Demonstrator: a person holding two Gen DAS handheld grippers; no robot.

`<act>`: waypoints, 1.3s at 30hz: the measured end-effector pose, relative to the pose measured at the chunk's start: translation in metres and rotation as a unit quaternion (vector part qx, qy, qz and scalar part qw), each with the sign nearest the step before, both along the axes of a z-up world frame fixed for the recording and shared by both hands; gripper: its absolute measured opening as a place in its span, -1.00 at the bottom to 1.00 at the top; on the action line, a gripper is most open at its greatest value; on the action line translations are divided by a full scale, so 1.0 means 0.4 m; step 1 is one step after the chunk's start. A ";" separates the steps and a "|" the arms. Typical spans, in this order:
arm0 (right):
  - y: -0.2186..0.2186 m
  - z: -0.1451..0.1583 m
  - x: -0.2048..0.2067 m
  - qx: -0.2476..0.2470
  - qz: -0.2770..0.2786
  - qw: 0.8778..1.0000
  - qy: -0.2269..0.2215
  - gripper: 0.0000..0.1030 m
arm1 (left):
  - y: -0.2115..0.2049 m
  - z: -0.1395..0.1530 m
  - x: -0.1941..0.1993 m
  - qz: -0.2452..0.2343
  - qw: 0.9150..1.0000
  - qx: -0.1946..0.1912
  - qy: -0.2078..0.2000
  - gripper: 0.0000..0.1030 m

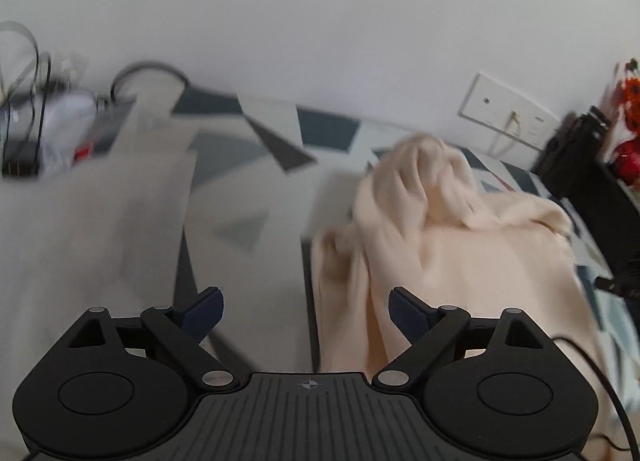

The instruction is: Fold clothes

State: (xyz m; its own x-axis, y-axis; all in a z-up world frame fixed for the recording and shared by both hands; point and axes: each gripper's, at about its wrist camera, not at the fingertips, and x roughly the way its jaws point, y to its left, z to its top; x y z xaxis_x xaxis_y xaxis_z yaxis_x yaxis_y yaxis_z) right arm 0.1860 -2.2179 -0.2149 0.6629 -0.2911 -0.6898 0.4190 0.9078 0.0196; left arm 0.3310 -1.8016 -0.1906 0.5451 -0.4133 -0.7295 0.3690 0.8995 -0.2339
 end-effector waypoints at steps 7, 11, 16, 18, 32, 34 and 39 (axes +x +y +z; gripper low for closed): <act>0.054 -0.070 -0.164 0.016 -0.075 0.996 0.041 0.43 | 0.004 -0.047 -0.133 -0.049 0.998 -0.014 0.039 0.96; 0.085 -0.105 -0.225 0.025 -0.082 0.994 0.067 0.44 | -0.027 -0.076 -0.167 -0.079 0.995 0.015 0.055 0.96; 0.108 -0.118 -0.258 0.025 -0.067 0.994 0.083 0.45 | -0.020 -0.105 -0.177 -0.068 0.992 0.038 0.096 0.87; 0.110 -0.119 -0.273 0.034 -0.067 0.994 0.083 0.45 | -0.016 -0.104 -0.183 -0.077 0.990 0.046 0.105 0.82; 0.135 -0.099 -0.316 0.100 -0.030 0.993 0.059 -0.85 | 0.009 -0.057 -0.193 -0.145 0.982 0.065 0.101 -0.65; 0.130 -0.077 -0.334 0.104 -0.050 0.992 0.040 -0.86 | 0.042 -0.027 -0.189 -0.127 0.988 0.042 0.084 -0.65; 0.160 -0.018 -0.380 0.088 -0.062 0.994 -0.008 -0.86 | 0.108 0.057 -0.170 -0.088 0.994 -0.012 0.059 -0.66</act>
